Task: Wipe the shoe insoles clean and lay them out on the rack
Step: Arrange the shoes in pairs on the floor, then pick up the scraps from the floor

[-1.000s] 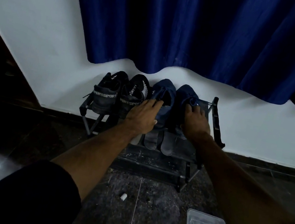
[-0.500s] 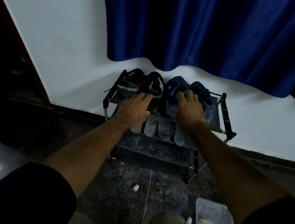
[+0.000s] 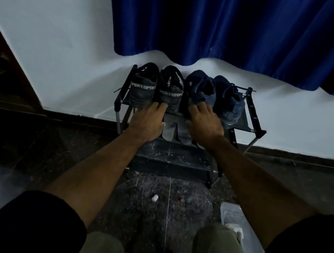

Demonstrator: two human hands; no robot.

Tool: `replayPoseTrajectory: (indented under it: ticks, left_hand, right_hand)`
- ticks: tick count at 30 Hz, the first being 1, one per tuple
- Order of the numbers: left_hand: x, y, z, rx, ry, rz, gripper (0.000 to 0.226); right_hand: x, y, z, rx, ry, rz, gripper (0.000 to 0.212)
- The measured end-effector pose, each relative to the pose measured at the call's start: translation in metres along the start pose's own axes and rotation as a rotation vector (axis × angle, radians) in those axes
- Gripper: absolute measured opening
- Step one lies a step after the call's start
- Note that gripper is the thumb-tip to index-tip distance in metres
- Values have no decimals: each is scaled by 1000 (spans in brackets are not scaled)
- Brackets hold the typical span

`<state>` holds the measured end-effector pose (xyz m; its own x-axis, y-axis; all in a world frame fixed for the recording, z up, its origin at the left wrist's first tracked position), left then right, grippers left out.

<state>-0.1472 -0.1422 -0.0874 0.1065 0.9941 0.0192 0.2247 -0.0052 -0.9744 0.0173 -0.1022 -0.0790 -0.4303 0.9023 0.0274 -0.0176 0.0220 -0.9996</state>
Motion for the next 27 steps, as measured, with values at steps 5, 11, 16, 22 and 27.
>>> replayPoseTrajectory:
  ticks: [5, 11, 16, 22, 27]
  left_hand:
    - [5, 15, -9, 32, 10, 17, 51]
    - [2, 50, -23, 5, 13, 131, 53]
    - [-5, 88, -35, -11, -14, 187, 53]
    - [-13, 152, -32, -31, -84, 272, 54]
    - [-5, 216, -40, -7, -116, 408, 59]
  right_hand:
    - [-12, 15, -10, 36, 73, 72, 50]
    - [-38, 46, -33, 76, 118, 156, 44]
    - [-53, 82, -51, 120, 94, 229, 50]
    - [-61, 143, -71, 166, 64, 309, 52]
    - [-60, 202, -105, 160, 39, 408, 54]
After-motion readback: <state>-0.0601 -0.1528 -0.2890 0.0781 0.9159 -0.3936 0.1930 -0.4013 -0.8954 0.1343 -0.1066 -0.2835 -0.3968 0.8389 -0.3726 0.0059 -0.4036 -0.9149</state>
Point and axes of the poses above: each hand's wrist, its own x-axis towards the middle knuckle, its own y-axis out of the palm, z = x × y, the point moved 3 cm from there along x, towards the middle knuckle, and after that the axes turned 8 degrees about z, right-handed, at the moved point
